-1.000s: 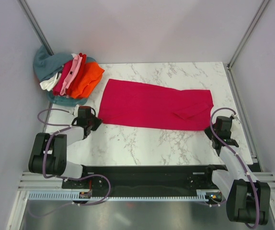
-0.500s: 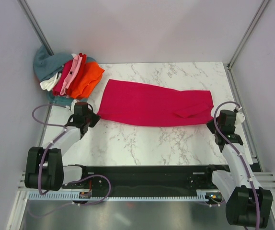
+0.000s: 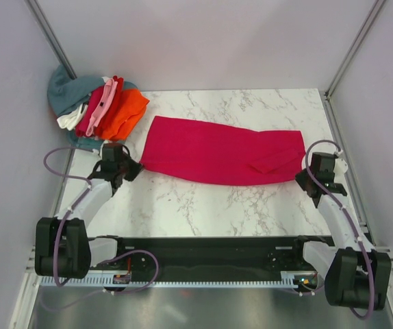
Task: Fold and stack the t-shirts
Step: Fold the tshirt
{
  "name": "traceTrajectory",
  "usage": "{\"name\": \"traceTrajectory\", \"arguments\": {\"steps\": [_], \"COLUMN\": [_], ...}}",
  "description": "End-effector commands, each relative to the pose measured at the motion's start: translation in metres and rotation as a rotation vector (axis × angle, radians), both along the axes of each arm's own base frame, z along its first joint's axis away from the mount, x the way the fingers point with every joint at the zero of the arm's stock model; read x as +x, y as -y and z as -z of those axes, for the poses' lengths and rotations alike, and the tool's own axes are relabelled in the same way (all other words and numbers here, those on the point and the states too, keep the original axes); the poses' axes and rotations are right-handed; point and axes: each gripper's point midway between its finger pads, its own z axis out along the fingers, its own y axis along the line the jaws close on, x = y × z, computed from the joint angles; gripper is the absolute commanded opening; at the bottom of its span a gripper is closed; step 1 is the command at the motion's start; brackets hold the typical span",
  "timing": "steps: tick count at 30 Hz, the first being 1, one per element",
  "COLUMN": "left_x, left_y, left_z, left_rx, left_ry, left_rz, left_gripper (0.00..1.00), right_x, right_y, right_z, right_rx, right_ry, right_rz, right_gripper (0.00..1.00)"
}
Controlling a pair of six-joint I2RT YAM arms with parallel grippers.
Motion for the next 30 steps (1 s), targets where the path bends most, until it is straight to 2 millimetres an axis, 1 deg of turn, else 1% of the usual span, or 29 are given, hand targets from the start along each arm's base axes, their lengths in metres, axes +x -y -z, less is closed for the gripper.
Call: {"name": "traceTrajectory", "arguments": {"steps": [1, 2, 3, 4, 5, 7, 8, 9, 10, 12, 13, 15, 16, 18, 19, 21, 22, 24, 25, 26, 27, 28, 30], "left_x": [0.038, 0.039, 0.043, 0.050, 0.050, 0.048, 0.045, 0.043, 0.037, 0.029, 0.022, 0.015, 0.010, 0.006, 0.005, 0.002, 0.002, 0.000, 0.000, -0.002, -0.004, -0.004, -0.009], "left_y": [-0.006, -0.006, -0.008, -0.010, -0.012, -0.012, -0.010, -0.010, -0.010, -0.010, -0.012, -0.013, -0.013, -0.013, -0.013, -0.012, -0.012, -0.010, -0.009, -0.010, -0.010, -0.010, -0.013], "left_z": [-0.069, -0.079, -0.094, -0.119, -0.128, -0.144, -0.143, -0.141, -0.129, -0.115, -0.100, -0.088, -0.081, -0.081, -0.081, -0.086, -0.092, -0.101, -0.107, -0.110, -0.119, -0.129, -0.140], "left_rx": [-0.016, -0.019, -0.016, -0.011, -0.003, -0.001, -0.004, -0.004, -0.003, -0.001, 0.002, 0.004, 0.003, 0.008, 0.009, 0.007, 0.006, 0.000, -0.002, -0.001, 0.000, 0.003, 0.020], "left_ry": [0.140, 0.141, 0.169, 0.217, 0.227, 0.261, 0.259, 0.256, 0.233, 0.206, 0.178, 0.154, 0.139, 0.147, 0.151, 0.168, 0.183, 0.205, 0.219, 0.221, 0.240, 0.262, 0.278], "left_rz": [0.006, 0.017, 0.015, 0.012, 0.014, 0.017, 0.026, 0.028, 0.031, 0.031, 0.026, 0.024, 0.026, 0.030, 0.032, 0.034, 0.035, 0.044, 0.046, 0.045, 0.045, 0.043, 0.036], "left_gripper": [0.02, 0.02, 0.02, 0.02, 0.02, 0.02, 0.02, 0.02, 0.02, 0.02, 0.02, 0.02, 0.02, 0.02, 0.02, 0.02, 0.02, 0.02, 0.02, 0.02, 0.02, 0.02, 0.02], "right_x": [0.060, 0.069, 0.078, 0.088, 0.091, 0.090, 0.087, 0.083, 0.073, 0.060, 0.046, 0.033, 0.023, 0.016, 0.011, 0.009, 0.009, 0.009, 0.010, 0.010, 0.010, 0.009, 0.007], "right_y": [0.004, 0.003, -0.001, -0.001, -0.001, 0.000, 0.001, 0.000, -0.001, 0.000, 0.001, 0.002, 0.002, 0.005, 0.005, 0.008, 0.008, 0.007, 0.007, 0.006, 0.006, 0.006, 0.007], "right_z": [-0.088, -0.107, -0.126, -0.160, -0.173, -0.188, -0.186, -0.179, -0.159, -0.136, -0.117, -0.105, -0.098, -0.100, -0.104, -0.111, -0.118, -0.127, -0.136, -0.142, -0.148, -0.161, -0.176], "right_rx": [0.001, -0.007, 0.000, -0.009, -0.017, -0.028, -0.028, -0.021, -0.013, -0.008, -0.006, -0.011, -0.013, -0.027, -0.034, -0.047, -0.051, -0.052, -0.052, -0.053, -0.054, -0.056, -0.072], "right_ry": [0.202, 0.235, 0.270, 0.334, 0.361, 0.392, 0.389, 0.372, 0.332, 0.283, 0.247, 0.235, 0.234, 0.249, 0.262, 0.278, 0.291, 0.301, 0.316, 0.324, 0.334, 0.358, 0.386], "right_rz": [-0.003, -0.028, -0.056, -0.065, -0.070, -0.067, -0.064, -0.059, -0.055, -0.038, -0.019, 0.000, 0.008, 0.024, 0.026, 0.034, 0.033, 0.027, 0.023, 0.021, 0.019, 0.017, 0.018], "right_gripper": [0.00, 0.00, 0.00, 0.00, 0.00, 0.00, 0.00, 0.00, 0.00, 0.00, 0.00, 0.00, 0.00, 0.00, 0.00, 0.00, 0.00, 0.00, 0.00, 0.00, 0.00, 0.00, 0.00]}}
